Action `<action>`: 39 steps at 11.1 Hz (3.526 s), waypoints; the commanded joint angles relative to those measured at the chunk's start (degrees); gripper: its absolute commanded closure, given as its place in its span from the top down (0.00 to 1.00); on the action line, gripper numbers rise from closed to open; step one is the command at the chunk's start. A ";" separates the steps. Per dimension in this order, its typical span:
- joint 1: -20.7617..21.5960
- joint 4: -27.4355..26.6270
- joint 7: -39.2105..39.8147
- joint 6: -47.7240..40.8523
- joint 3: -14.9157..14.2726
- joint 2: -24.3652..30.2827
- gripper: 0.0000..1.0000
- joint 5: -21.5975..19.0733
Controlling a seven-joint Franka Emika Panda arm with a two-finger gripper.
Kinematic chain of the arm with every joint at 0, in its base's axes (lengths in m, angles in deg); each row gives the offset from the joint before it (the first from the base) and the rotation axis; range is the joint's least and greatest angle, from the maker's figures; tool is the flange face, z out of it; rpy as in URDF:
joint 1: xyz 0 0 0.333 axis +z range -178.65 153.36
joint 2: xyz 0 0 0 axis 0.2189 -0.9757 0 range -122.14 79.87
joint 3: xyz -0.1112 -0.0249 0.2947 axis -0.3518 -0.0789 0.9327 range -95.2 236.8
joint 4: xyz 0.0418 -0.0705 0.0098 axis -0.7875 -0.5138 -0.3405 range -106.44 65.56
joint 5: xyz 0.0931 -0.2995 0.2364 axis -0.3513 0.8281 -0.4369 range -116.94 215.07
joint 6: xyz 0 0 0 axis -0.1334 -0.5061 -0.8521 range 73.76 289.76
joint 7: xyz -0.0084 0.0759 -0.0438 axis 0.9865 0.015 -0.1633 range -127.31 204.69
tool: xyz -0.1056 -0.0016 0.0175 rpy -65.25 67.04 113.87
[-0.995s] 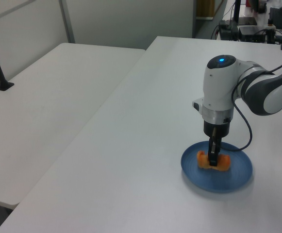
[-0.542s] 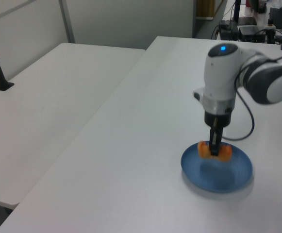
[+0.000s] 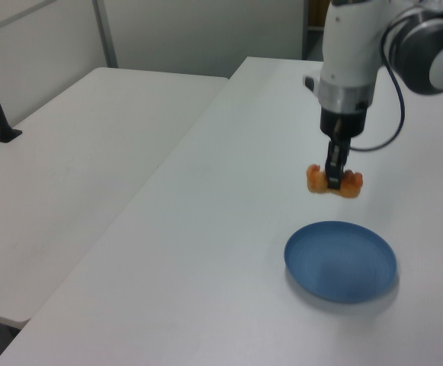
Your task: Put the bread on the table
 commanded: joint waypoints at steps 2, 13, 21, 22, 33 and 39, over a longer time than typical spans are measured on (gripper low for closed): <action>0.41 8.74 2.73 -2.19 -5.79 -3.26 0.16 0.81; 0.32 20.19 10.14 29.95 -17.24 -26.20 0.17 0.90; 0.32 20.10 16.29 45.27 -18.55 -35.43 0.42 1.07; 0.32 20.10 16.46 45.27 -18.55 -35.61 0.56 1.07; -2.22 13.87 15.94 32.67 -18.55 -21.23 1.00 2.57; -6.61 6.33 23.72 1.18 -18.38 -0.85 1.00 1.61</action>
